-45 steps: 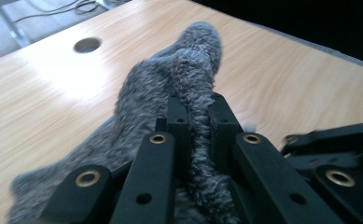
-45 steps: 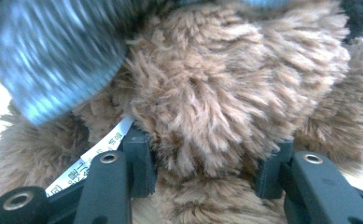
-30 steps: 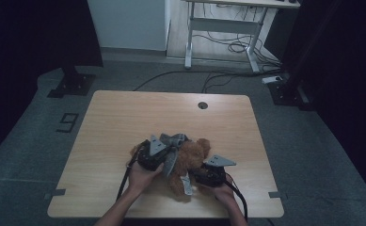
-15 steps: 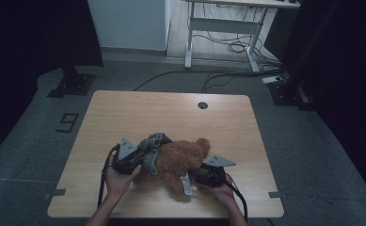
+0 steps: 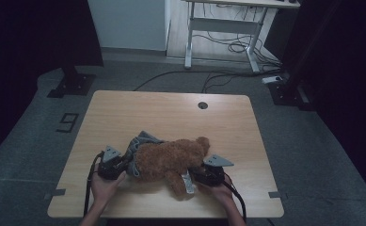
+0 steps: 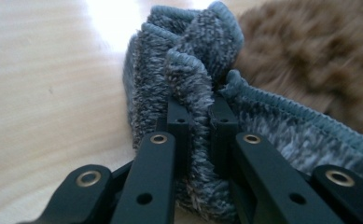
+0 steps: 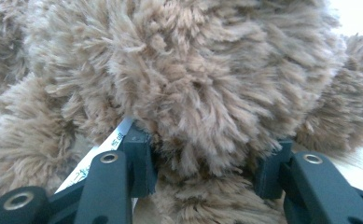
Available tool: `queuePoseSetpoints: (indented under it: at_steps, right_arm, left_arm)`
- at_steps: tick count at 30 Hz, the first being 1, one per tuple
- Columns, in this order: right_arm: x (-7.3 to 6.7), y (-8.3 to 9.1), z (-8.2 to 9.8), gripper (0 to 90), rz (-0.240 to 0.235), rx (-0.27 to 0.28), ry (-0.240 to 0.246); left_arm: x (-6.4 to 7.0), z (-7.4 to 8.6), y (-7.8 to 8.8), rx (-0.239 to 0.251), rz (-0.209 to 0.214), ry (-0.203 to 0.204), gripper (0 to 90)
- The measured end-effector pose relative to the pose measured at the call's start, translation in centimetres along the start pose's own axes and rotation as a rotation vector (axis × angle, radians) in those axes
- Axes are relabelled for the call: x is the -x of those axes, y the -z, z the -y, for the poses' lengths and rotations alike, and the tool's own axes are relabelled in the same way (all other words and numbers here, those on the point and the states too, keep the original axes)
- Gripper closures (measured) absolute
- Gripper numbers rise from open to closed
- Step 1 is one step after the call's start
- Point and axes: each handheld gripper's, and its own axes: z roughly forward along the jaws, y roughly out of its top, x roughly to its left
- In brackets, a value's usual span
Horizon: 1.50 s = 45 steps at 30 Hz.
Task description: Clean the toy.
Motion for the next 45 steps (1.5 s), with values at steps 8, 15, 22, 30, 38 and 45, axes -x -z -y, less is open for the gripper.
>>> queuePoseSetpoints:
  at_steps: [8, 15, 22, 30, 38, 45]
  right_arm:
    - [1.3, -1.1, -0.4, 51.8, 0.109, 0.03, 0.004]
    - [2.2, -1.0, -0.4, 51.6, 0.103, 0.035, 0.018]
    - [2.1, -0.6, -0.2, 47.5, 0.078, 0.039, 0.043]
    - [2.0, -0.5, 0.0, 44.7, 0.077, 0.041, 0.053]
    - [2.1, -0.1, 0.1, 25.4, 0.067, -0.001, 0.01]
    - [2.3, 2.3, -0.2, 16.3, 0.029, 0.038, -0.035]
  left_arm:
    - [0.4, -3.0, -3.4, -0.025, -0.023, -0.009, 82.9]
    - [-0.1, -5.4, -2.5, 0.019, 0.015, 0.013, 82.2]
    - [1.6, -9.6, -2.1, 0.077, 0.069, -0.021, 81.4]
    - [3.5, -9.9, -6.0, -0.005, 0.129, -0.023, 80.9]
    - [4.5, -6.2, -4.7, 0.052, 0.108, -0.081, 81.8]
    - [5.0, -3.6, -3.6, 0.119, 0.112, -0.088, 82.6]
